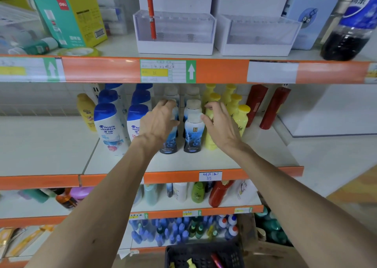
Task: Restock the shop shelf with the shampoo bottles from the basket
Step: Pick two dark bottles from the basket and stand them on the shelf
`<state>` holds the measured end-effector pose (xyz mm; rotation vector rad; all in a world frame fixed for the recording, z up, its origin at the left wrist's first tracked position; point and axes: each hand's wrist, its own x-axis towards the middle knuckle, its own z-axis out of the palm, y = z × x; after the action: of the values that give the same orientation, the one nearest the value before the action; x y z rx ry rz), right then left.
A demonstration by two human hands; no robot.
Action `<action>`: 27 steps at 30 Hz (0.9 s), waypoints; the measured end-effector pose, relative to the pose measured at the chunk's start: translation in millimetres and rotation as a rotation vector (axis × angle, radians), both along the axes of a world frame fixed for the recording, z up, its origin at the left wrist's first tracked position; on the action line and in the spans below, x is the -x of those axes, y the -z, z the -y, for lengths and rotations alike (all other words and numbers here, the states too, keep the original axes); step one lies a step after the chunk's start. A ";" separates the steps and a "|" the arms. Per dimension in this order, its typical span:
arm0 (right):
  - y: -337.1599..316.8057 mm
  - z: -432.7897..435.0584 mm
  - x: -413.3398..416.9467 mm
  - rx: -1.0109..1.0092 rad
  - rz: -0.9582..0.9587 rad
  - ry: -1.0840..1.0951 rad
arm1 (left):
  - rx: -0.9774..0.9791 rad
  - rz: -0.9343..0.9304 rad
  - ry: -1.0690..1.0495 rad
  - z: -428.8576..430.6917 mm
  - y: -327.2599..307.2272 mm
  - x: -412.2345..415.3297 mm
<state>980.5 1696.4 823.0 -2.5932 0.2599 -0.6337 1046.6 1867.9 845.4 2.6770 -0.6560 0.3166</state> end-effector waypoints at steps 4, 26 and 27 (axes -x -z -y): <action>-13.1 9.6 24.5 0.270 -0.020 -0.042 | -0.001 0.093 0.023 12.6 -10.6 23.8; -30.5 97.4 316.7 0.269 -0.238 -0.048 | -0.323 -0.282 -0.002 90.4 -2.5 320.8; -33.3 99.4 321.1 0.265 -0.238 -0.043 | -0.326 -0.264 -0.001 92.9 -7.2 327.6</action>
<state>659.3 1596.9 856.2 -2.9245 0.2051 -0.3635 719.1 1775.1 852.6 2.9514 -0.6710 -0.1583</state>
